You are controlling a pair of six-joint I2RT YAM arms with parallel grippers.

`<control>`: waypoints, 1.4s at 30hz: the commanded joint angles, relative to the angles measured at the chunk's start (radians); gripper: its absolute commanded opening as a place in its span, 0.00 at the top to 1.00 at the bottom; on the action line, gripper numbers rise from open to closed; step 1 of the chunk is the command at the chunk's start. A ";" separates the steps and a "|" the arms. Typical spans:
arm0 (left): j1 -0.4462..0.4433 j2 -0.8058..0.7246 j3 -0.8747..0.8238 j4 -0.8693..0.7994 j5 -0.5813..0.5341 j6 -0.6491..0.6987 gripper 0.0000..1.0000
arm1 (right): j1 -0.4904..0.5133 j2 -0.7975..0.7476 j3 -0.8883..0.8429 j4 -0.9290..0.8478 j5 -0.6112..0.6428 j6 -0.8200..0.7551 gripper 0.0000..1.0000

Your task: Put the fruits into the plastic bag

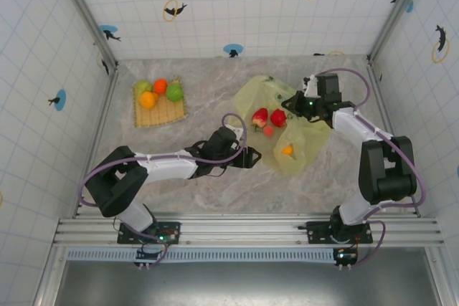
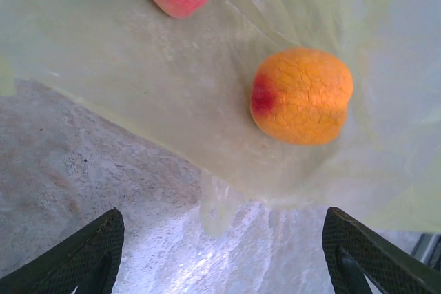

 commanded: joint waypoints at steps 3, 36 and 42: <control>-0.010 0.067 0.019 0.073 -0.001 -0.146 0.24 | -0.001 -0.006 0.000 0.004 -0.002 -0.013 1.00; -0.008 0.248 0.184 0.162 -0.051 -0.102 0.96 | 0.000 -0.070 0.058 -0.102 0.063 -0.099 1.00; 0.001 0.120 0.195 0.180 0.102 -0.113 1.00 | -0.002 -0.125 0.152 -0.263 0.247 -0.233 1.00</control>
